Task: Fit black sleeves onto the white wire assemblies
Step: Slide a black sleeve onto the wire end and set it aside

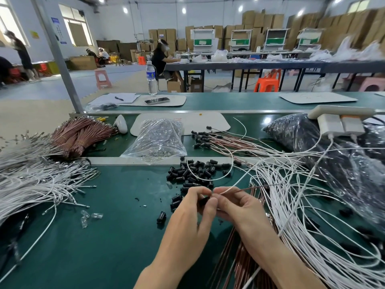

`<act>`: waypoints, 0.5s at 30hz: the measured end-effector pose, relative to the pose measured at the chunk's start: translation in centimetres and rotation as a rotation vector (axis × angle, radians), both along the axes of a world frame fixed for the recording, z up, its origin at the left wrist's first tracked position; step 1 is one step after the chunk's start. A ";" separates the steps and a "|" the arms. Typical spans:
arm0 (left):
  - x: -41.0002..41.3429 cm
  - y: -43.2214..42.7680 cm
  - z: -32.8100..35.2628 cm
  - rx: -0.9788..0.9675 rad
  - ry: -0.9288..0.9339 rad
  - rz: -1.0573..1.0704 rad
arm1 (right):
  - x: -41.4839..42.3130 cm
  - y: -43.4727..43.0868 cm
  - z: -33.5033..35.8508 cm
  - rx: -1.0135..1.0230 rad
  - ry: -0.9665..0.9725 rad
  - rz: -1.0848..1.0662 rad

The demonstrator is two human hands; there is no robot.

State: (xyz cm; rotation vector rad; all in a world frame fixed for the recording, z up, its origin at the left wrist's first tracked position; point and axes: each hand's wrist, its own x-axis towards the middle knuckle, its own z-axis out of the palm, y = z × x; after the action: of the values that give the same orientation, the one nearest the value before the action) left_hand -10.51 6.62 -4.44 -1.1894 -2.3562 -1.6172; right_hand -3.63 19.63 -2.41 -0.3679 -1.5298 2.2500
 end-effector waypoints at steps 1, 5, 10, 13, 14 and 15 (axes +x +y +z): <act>0.0 0.0 0.1 -0.015 0.010 0.012 | 0.0 -0.2 0.0 0.029 -0.010 0.011; 0.0 0.1 0.1 0.017 -0.008 0.023 | -0.1 -0.5 0.1 0.071 -0.046 -0.010; -0.1 0.0 0.0 -0.001 -0.080 -0.006 | -0.1 -0.3 -0.2 0.116 -0.073 -0.053; -0.3 -0.1 0.0 -0.037 -0.065 -0.006 | -0.1 -0.3 -0.3 0.131 -0.063 -0.062; -0.4 -0.2 0.0 -0.045 -0.061 -0.006 | -0.1 -0.4 -0.3 0.134 -0.059 -0.064; -0.5 -0.2 0.0 -0.050 -0.058 -0.005 | -0.1 -0.4 -0.3 0.131 -0.053 -0.069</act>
State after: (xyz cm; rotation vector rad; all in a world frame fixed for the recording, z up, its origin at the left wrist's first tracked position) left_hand -10.97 6.45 -4.40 -1.1737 -2.4443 -1.6252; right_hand -3.77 19.24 -2.73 -0.4379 -1.6551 2.0899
